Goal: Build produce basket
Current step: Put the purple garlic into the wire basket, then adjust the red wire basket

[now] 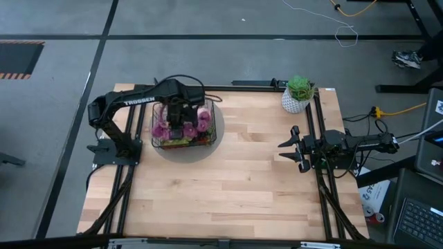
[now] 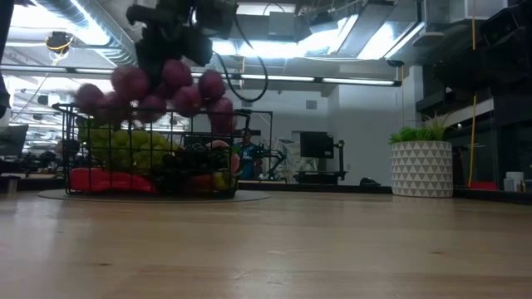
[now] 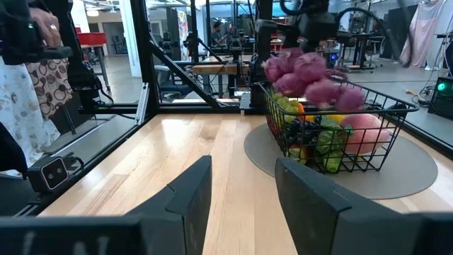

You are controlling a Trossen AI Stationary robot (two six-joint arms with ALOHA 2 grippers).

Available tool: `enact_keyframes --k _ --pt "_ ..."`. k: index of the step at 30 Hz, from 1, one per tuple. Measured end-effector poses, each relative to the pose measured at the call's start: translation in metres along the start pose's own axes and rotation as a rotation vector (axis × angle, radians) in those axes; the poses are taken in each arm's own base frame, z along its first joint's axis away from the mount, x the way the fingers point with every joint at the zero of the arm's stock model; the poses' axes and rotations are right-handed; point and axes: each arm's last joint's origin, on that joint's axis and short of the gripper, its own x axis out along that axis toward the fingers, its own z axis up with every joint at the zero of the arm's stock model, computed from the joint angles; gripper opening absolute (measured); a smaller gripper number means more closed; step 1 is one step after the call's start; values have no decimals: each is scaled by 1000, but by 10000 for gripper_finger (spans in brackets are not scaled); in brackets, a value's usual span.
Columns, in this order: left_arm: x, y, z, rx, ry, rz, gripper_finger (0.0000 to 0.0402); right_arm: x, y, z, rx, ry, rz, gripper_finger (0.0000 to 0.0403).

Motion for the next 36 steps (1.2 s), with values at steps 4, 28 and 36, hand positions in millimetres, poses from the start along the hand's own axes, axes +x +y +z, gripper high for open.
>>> enact_keyframes --k 4,28,36 --pt "0 2 6 -11 -61 22 39 0 0 0 0 0 0 157" --pt "-59 -6 -5 -142 -141 86 127 0 0 0 0 0 0 157" --pt "-108 -39 -31 -155 -351 54 127 0 0 0 0 0 0 157"
